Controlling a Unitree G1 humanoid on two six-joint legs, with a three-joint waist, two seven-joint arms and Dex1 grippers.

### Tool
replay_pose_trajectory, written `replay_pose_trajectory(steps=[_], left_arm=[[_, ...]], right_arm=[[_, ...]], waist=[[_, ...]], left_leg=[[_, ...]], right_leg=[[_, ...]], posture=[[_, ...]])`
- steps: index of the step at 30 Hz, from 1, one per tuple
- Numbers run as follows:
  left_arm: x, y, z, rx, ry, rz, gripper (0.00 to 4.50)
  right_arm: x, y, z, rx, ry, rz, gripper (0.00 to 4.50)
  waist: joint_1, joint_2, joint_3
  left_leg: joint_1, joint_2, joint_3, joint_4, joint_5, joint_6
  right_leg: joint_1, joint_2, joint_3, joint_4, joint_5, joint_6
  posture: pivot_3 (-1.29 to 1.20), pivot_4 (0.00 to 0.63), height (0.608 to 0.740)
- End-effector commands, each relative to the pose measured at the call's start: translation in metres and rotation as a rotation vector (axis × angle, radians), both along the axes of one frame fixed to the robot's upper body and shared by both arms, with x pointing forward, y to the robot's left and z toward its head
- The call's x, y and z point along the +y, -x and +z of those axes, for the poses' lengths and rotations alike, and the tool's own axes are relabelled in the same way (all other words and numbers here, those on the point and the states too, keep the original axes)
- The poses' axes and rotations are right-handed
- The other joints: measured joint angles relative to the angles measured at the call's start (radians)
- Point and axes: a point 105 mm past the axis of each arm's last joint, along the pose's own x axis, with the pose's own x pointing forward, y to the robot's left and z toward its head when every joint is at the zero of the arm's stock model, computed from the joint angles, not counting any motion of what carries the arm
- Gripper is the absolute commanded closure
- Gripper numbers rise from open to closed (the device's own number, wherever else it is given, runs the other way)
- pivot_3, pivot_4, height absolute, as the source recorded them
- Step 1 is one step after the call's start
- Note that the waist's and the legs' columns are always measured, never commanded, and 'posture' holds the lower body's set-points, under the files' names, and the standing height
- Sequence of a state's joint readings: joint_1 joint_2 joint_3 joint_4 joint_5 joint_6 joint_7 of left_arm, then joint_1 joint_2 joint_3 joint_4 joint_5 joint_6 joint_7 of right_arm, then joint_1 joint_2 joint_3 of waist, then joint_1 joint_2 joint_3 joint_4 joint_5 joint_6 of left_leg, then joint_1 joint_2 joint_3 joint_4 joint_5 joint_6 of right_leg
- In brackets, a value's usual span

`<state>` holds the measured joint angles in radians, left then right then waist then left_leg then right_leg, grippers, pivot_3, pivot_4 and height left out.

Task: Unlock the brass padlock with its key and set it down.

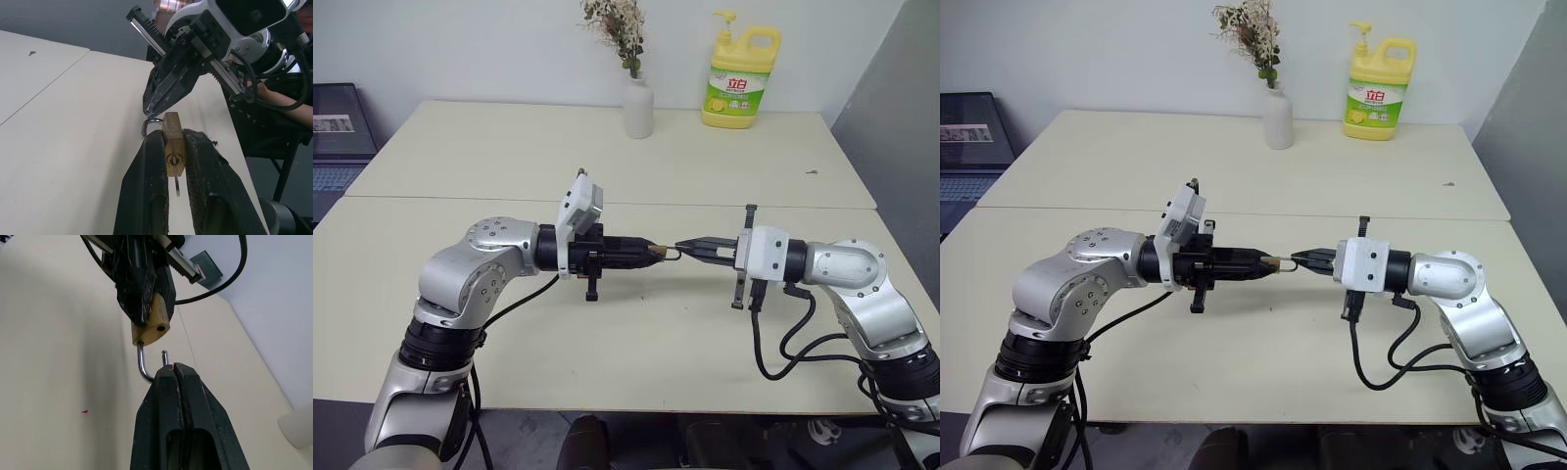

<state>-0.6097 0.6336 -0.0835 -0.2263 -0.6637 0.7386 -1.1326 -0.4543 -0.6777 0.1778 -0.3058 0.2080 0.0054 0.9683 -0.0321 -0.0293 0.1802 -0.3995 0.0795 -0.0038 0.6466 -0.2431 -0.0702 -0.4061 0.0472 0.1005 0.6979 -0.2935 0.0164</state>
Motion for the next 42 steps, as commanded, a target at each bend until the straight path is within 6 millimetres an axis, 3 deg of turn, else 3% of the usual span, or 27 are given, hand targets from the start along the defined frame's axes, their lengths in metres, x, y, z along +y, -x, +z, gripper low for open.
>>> replay_pose_trajectory(steps=[1, 15, 42], left_arm=[[-0.002, 0.007, 0.008, -0.028, 0.009, -0.036, 4.33], [-0.002, 0.014, 0.009, 0.006, 0.025, -0.055, 4.33], [-0.001, 0.012, 0.009, 0.016, 0.024, -0.05, 4.33]], right_arm=[[0.0, 0.003, 0.009, -0.051, 0.013, 0.033, 4.5], [0.002, 0.009, -0.004, 0.009, 0.046, 0.081, 4.5], [0.004, 0.017, -0.009, 0.064, 0.038, 0.1, 4.5]], waist=[[0.0, 0.0, 0.0], [0.0, 0.0, 0.0], [0.0, 0.0, 0.0]], left_leg=[[0.0, 0.0, 0.0, 0.0, 0.0, 0.0], [0.0, 0.0, 0.0, 0.0, 0.0, 0.0], [0.0, 0.0, 0.0, 0.0, 0.0, 0.0]], right_leg=[[0.0, 0.0, 0.0, 0.0, 0.0, 0.0], [0.0, 0.0, 0.0, 0.0, 0.0, 0.0], [0.0, 0.0, 0.0, 0.0, 0.0, 0.0]], posture=[[0.0, 0.15, 0.74], [0.0, 0.15, 0.74], [0.0, 0.15, 0.74]])
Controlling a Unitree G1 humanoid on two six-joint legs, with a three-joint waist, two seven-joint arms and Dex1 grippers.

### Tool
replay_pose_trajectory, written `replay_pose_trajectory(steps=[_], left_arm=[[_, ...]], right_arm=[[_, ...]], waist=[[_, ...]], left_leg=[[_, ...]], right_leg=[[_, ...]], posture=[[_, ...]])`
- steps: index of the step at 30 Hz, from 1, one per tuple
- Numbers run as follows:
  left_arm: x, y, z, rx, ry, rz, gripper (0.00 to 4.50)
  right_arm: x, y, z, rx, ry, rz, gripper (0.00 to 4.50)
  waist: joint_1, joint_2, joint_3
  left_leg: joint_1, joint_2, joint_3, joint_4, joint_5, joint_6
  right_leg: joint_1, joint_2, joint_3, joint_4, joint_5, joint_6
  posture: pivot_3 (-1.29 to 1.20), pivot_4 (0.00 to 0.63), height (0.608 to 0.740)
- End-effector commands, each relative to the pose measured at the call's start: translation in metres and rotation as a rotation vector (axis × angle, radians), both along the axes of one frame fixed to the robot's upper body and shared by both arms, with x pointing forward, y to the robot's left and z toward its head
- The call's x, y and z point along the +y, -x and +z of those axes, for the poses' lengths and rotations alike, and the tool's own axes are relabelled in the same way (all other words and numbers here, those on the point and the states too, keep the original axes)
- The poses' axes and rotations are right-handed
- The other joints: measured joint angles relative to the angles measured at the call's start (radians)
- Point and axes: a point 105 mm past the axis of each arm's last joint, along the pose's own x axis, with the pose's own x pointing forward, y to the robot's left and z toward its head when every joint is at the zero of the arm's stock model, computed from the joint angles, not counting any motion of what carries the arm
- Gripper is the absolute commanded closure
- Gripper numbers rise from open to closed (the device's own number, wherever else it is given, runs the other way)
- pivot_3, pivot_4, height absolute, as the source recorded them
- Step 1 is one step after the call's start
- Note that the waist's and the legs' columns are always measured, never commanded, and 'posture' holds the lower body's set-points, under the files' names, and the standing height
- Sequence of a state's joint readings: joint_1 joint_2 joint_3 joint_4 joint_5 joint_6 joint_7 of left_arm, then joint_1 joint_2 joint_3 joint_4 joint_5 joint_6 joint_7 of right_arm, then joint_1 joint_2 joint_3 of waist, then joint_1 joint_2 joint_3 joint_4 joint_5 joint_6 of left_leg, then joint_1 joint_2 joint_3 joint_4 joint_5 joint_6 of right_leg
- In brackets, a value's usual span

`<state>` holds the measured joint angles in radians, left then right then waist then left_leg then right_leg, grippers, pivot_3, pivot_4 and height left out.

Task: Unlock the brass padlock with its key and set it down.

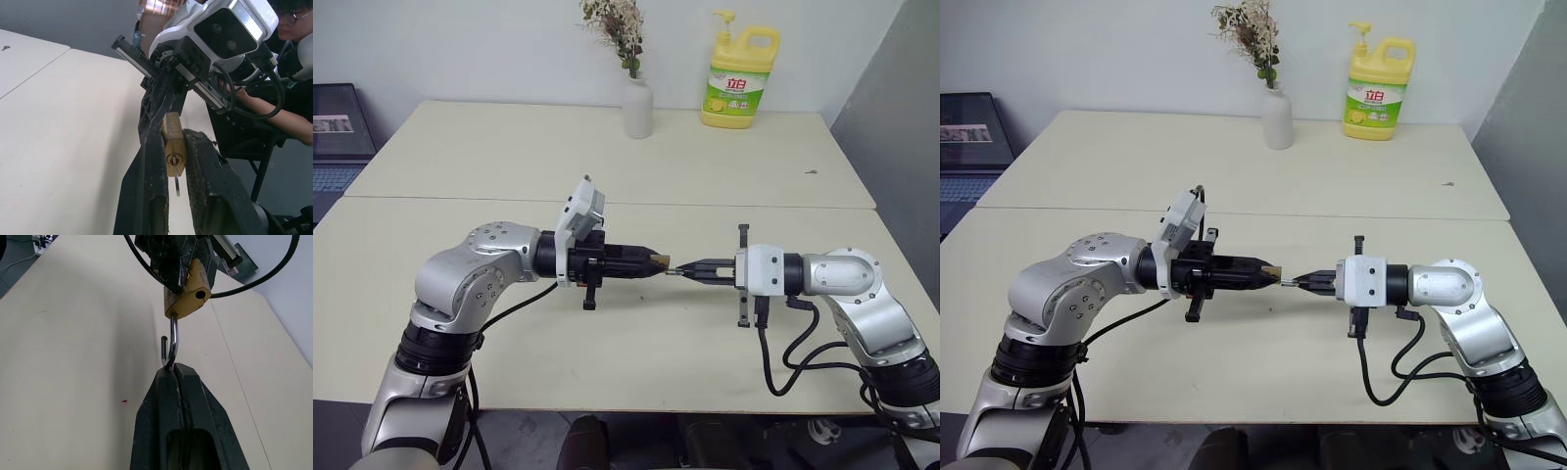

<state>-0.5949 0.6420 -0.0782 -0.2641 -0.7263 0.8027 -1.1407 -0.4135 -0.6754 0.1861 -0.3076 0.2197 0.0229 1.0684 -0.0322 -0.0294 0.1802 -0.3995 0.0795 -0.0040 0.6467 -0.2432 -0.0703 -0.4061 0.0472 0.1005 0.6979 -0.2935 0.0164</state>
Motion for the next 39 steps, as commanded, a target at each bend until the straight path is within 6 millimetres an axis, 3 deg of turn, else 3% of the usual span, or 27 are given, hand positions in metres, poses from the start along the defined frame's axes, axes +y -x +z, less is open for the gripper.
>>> replay_pose_trajectory(steps=[1, 12, 18, 21, 25, 30, 32, 39], left_arm=[[0.002, 0.0, 0.01, -0.046, 0.014, 0.003, 4.33], [0.001, -0.001, 0.009, -0.049, 0.019, 0.016, 4.33], [0.001, -0.001, 0.007, -0.033, 0.027, 0.028, 4.33], [0.001, -0.001, 0.003, -0.012, 0.03, 0.043, 4.33], [0.001, -0.009, -0.013, 0.059, 0.041, 0.125, 4.33], [-0.001, -0.008, -0.046, 0.163, -0.005, 0.16, 4.33], [-0.002, -0.01, -0.056, 0.18, -0.021, 0.18, 4.33], [-0.009, -0.015, -0.074, 0.199, -0.074, 0.231, 4.33]], right_arm=[[0.004, 0.007, 0.01, -0.028, -0.022, 0.038, 4.5], [0.003, 0.009, 0.008, -0.015, 0.0, 0.043, 4.5], [-0.021, 0.005, -0.007, 0.021, 0.117, -0.027, 4.5], [-0.035, 0.002, -0.001, 0.017, 0.099, -0.099, 3.94], [-0.052, 0.011, 0.015, 0.061, 0.059, -0.19, 2.57], [-0.046, 0.04, 0.007, 0.202, 0.094, -0.148, 0.84], [-0.041, 0.041, 0.004, 0.208, 0.106, -0.149, 0.15], [-0.034, 0.044, -0.001, 0.231, 0.119, -0.13, 0.0]], waist=[[0.0, 0.0, 0.0], [0.0, 0.0, 0.0], [0.001, 0.0, 0.0], [0.001, 0.0, 0.0], [0.001, 0.0, 0.0], [-0.002, 0.0, 0.0], [-0.002, 0.0, 0.0], [0.0, 0.0, 0.0]], left_leg=[[0.0, 0.0, 0.0, 0.0, 0.0, 0.0], [0.0, 0.0, 0.0, 0.0, 0.0, 0.0], [0.0, 0.0, 0.0, 0.0, 0.0, 0.0], [0.0, 0.0, 0.0, 0.0, 0.0, 0.0], [0.0, 0.0, 0.0, 0.0, 0.0, 0.0], [0.0, 0.0, 0.0, 0.0, 0.0, 0.0], [0.0, 0.0, -0.001, 0.0, 0.0, 0.0], [0.0, 0.0, -0.001, 0.0, 0.0, 0.0]], right_leg=[[0.0, 0.0, 0.0, 0.0, 0.0, 0.0], [0.0, 0.0, 0.0, 0.0, 0.0, 0.0], [0.0, 0.0, 0.0, 0.0, 0.0, 0.0], [0.0, 0.0, 0.0, 0.0, 0.0, 0.0], [0.0, 0.0, 0.0, 0.0, 0.0, 0.0], [0.0, 0.0, 0.0, 0.0, 0.0, 0.0], [0.0, 0.0, 0.0, 0.0, -0.001, 0.001], [0.001, 0.0, 0.0, 0.0, -0.002, 0.006]], posture=[[0.0, 0.15, 0.74], [0.0, 0.15, 0.74], [0.0, 0.15, 0.74], [0.0, 0.15, 0.74], [0.0, 0.15, 0.74], [0.0, 0.15, 0.74], [0.0, 0.15, 0.74], [0.0, 0.15, 0.74]])
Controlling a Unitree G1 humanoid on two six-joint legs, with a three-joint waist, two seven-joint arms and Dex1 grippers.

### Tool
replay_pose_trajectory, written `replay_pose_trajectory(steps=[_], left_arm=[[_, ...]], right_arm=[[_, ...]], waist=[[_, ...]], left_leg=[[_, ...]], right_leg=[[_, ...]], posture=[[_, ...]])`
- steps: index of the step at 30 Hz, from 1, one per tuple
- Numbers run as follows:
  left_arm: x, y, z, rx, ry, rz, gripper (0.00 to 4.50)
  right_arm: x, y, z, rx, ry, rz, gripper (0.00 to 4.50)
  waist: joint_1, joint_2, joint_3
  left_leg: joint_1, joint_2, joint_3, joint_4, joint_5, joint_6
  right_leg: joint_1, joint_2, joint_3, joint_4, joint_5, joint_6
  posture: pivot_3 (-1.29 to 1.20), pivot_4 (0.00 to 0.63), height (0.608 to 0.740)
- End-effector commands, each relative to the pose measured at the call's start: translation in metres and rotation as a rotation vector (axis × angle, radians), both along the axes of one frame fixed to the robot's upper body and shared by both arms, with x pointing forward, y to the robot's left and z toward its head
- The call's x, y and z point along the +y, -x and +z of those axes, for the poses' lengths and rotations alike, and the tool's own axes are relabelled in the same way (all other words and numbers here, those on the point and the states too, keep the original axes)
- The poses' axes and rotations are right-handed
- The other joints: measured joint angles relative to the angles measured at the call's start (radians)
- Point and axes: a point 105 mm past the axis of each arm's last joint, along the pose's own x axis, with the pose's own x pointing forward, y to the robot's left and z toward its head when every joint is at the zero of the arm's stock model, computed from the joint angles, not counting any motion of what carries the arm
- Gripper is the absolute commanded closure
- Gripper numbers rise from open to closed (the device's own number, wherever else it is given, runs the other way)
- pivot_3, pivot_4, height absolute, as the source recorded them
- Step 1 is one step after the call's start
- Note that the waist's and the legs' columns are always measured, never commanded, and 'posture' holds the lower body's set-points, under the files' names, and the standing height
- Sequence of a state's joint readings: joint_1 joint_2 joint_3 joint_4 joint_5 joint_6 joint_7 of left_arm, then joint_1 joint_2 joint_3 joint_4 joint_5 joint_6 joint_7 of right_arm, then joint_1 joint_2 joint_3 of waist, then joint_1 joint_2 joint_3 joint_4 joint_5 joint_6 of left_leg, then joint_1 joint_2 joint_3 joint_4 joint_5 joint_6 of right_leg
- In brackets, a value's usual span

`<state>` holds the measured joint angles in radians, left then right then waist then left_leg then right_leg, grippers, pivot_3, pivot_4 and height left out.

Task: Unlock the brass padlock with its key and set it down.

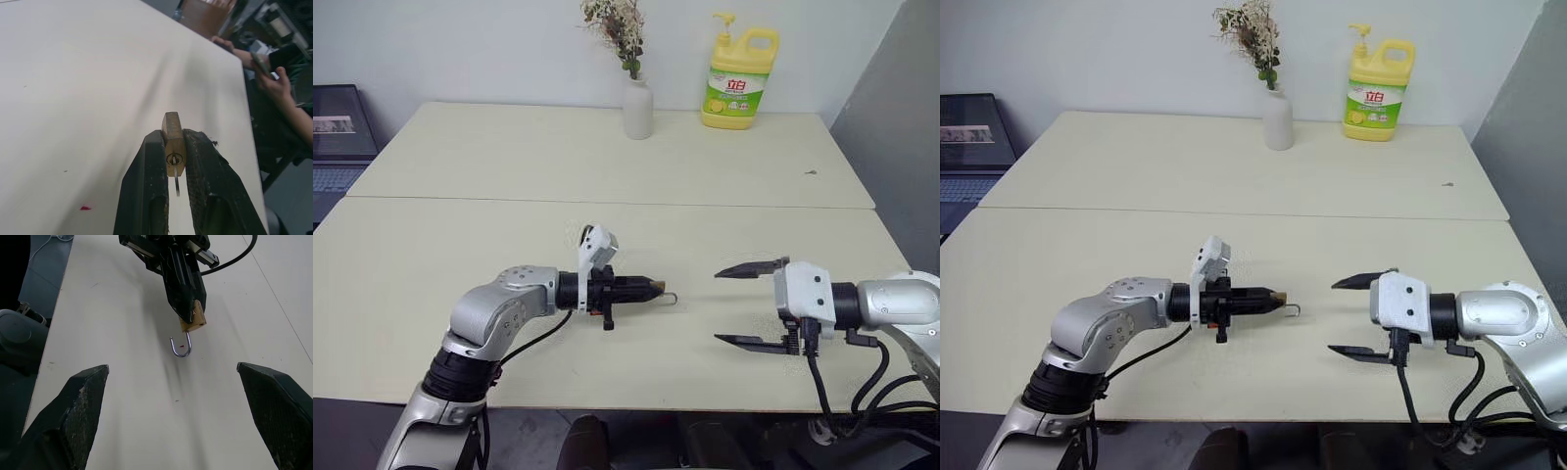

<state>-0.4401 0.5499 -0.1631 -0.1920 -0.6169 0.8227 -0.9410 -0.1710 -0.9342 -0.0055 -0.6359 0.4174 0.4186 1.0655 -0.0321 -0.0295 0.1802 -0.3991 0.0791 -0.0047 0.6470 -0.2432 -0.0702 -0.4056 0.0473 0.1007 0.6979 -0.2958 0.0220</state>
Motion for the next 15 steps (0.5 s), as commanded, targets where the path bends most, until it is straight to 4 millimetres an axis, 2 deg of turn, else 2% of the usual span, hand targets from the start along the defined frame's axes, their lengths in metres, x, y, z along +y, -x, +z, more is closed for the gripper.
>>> replay_pose_trajectory(steps=[1, 6, 9, 11, 15], left_arm=[[-0.008, 0.0, -0.002, -0.01, -0.002, 0.0, 4.33], [-0.017, -0.009, -0.024, 0.025, -0.043, 0.049, 4.33], [-0.018, -0.015, -0.028, 0.026, -0.044, 0.071, 4.33], [-0.018, -0.018, -0.029, 0.031, -0.041, 0.084, 3.58], [-0.017, -0.024, -0.03, 0.02, -0.037, 0.116, 2.38]], right_arm=[[0.007, 0.001, 0.005, -0.034, -0.01, 0.018, 0.0], [0.009, -0.004, -0.005, -0.028, 0.023, 0.027, 0.0], [0.009, -0.006, -0.006, -0.03, 0.025, 0.024, 0.0], [0.008, -0.006, -0.007, -0.032, 0.027, 0.024, 0.0], [0.008, -0.005, -0.008, -0.021, 0.035, 0.025, 0.0]], waist=[[0.0, 0.0, 0.0], [0.0, 0.0, 0.0], [0.0, 0.0, 0.0], [0.0, 0.0, 0.0], [0.0, 0.0, 0.0]], left_leg=[[0.0, 0.0, 0.0, 0.0, 0.0, 0.0], [0.0, 0.0, 0.0, 0.0, 0.0, 0.0], [0.0, 0.0, 0.0, 0.0, 0.0, 0.0], [0.0, 0.0, 0.0, 0.0, 0.0, 0.0], [0.0, 0.0, 0.0, 0.0, 0.0, 0.0]], right_leg=[[0.0, 0.0, 0.0, 0.0, 0.0, 0.0], [0.0, 0.0, 0.0, 0.0, 0.0, 0.0], [0.0, 0.0, 0.0, 0.0, 0.0, 0.0], [0.0, 0.0, 0.0, 0.0, 0.0, 0.0], [0.0, 0.0, 0.0, 0.0, 0.0, 0.0]], posture=[[0.0, 0.15, 0.74], [0.0, 0.15, 0.74], [0.0, 0.15, 0.74], [0.0, 0.15, 0.74], [0.0, 0.15, 0.74]])
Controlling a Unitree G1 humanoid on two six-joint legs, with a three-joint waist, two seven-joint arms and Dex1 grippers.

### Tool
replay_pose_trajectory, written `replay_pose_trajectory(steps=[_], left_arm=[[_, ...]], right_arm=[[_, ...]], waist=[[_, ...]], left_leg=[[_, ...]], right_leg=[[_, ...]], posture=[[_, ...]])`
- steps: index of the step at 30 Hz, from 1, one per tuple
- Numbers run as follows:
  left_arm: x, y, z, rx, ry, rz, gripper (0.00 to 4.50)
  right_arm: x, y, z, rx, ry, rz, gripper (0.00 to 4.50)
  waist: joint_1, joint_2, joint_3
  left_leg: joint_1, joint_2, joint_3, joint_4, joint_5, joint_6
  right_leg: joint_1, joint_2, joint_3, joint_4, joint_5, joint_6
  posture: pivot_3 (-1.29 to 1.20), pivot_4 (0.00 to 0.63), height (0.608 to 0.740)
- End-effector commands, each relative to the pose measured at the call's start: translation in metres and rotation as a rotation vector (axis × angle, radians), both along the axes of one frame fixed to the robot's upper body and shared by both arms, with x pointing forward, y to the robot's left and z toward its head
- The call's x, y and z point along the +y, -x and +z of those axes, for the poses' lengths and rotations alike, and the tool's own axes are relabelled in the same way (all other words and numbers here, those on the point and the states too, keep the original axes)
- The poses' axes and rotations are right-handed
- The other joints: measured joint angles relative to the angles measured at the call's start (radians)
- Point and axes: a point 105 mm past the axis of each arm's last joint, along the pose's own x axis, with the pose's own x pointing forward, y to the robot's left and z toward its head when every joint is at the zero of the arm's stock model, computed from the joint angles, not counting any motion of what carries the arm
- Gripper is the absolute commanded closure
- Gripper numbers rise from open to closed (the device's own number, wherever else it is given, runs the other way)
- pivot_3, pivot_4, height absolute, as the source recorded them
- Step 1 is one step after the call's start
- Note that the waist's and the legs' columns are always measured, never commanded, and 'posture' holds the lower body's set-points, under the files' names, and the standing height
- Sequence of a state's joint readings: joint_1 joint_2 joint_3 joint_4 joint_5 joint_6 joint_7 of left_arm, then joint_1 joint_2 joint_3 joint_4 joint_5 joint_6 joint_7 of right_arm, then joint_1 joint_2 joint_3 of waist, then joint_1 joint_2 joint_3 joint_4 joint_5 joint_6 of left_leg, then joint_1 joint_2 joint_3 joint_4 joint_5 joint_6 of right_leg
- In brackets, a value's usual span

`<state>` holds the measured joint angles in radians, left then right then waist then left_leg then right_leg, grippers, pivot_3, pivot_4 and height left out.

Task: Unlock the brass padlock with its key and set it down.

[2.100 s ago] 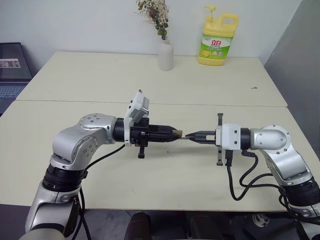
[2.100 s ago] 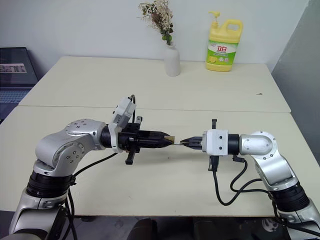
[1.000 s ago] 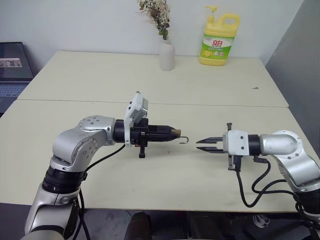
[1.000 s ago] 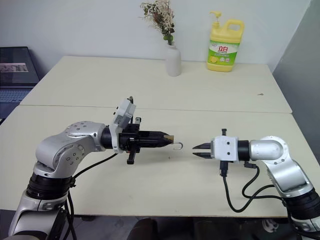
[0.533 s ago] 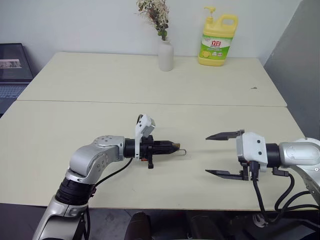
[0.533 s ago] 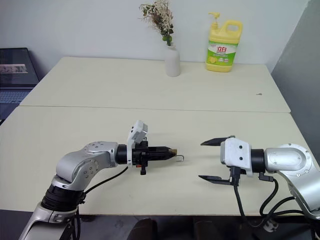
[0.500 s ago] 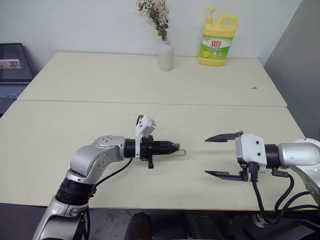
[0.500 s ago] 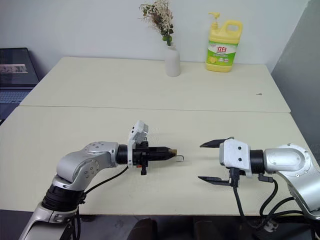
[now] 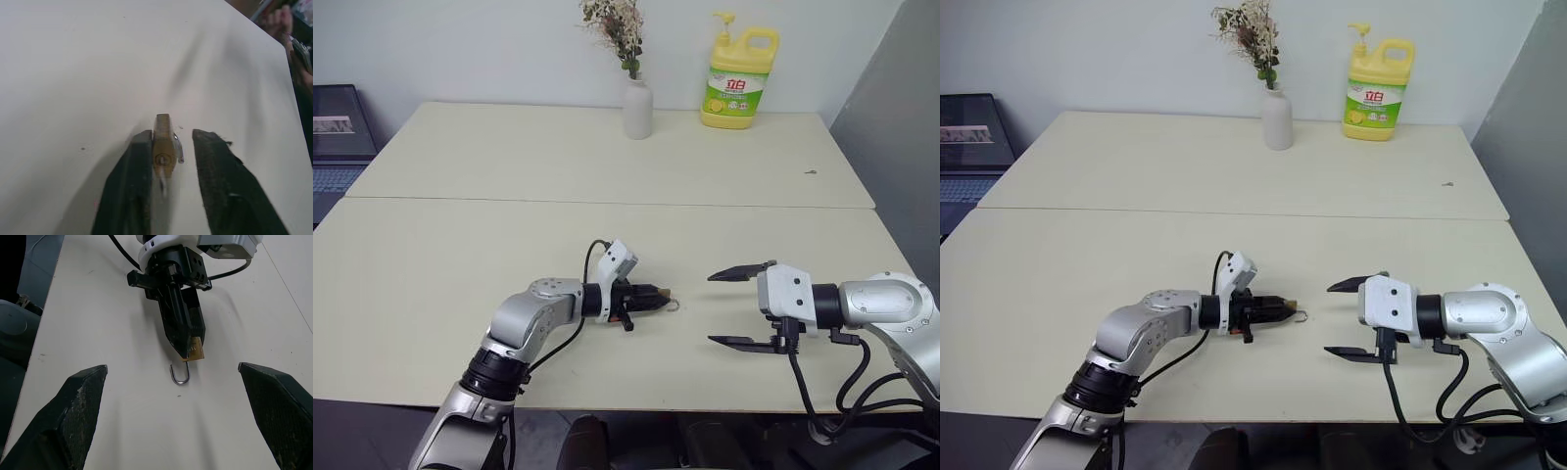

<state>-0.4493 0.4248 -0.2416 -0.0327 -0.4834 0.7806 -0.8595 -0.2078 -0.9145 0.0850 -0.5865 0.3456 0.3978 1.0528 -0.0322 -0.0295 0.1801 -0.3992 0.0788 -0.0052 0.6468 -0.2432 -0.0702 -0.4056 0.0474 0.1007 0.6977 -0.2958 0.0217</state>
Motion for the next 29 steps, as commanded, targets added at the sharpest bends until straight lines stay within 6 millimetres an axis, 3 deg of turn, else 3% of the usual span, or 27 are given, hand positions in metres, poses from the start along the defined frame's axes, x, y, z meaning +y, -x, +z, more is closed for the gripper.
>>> replay_pose_trajectory(steps=[1, 5, 10, 12, 17, 22, 29], left_arm=[[0.0, -0.01, 0.013, -0.063, 0.023, 0.032, 2.08], [0.01, -0.02, 0.039, -0.193, 0.081, 0.059, 0.83], [0.018, -0.015, 0.064, -0.386, 0.082, 0.025, 0.83], [0.031, -0.007, 0.076, -0.471, 0.055, 0.021, 0.83], [0.064, 0.003, 0.081, -0.624, -0.136, 0.06, 0.83], [0.084, 0.041, 0.07, -0.6, -0.268, -0.066, 0.83], [0.085, 0.056, 0.073, -0.553, -0.226, -0.073, 0.83]], right_arm=[[0.003, 0.003, 0.005, -0.026, 0.002, 0.029, 0.0], [0.0, 0.003, 0.002, -0.013, 0.016, 0.023, 0.0], [-0.001, 0.001, -0.001, -0.005, 0.027, 0.01, 0.0], [-0.004, -0.003, -0.003, -0.011, 0.033, -0.013, 0.0], [-0.009, -0.01, -0.003, 0.002, -0.001, -0.073, 0.0], [-0.016, -0.021, -0.005, -0.004, -0.031, -0.132, 0.0], [-0.015, -0.025, -0.004, 0.002, -0.044, -0.118, 0.0]], waist=[[0.0, 0.0, 0.0], [0.0, 0.0, 0.0], [0.0, 0.0, 0.0], [-0.001, 0.0, 0.0], [-0.002, 0.0, 0.0], [-0.001, 0.0, 0.0], [0.001, 0.0, 0.0]], left_leg=[[0.0, 0.0, 0.0, 0.0, 0.0, 0.0], [0.0, 0.0, 0.0, 0.0, 0.0, 0.0], [0.0, 0.0, 0.0, 0.0, 0.0, 0.0], [0.0, 0.0, 0.0, 0.0, 0.0, 0.0], [0.001, 0.001, 0.0, -0.001, 0.0, 0.0], [0.0, 0.001, 0.002, -0.001, 0.0, 0.0], [0.001, 0.001, 0.003, -0.001, 0.0, 0.0]], right_leg=[[0.0, 0.0, 0.0, 0.0, 0.0, 0.0], [0.0, 0.0, 0.0, 0.0, 0.0, 0.0], [0.0, 0.0, 0.0, 0.0, 0.0, 0.0], [0.0, 0.0, 0.0, 0.0, 0.0, 0.0], [0.0, 0.0, 0.0, 0.0, 0.0, 0.0], [0.0, -0.001, 0.0, 0.0, 0.0, 0.0], [0.0, -0.001, 0.0, 0.0, 0.0, 0.0]], posture=[[0.0, 0.15, 0.74], [0.0, 0.15, 0.74], [0.0, 0.15, 0.74], [0.0, 0.15, 0.74], [0.0, 0.15, 0.74], [0.0, 0.15, 0.74], [0.0, 0.15, 0.74]])
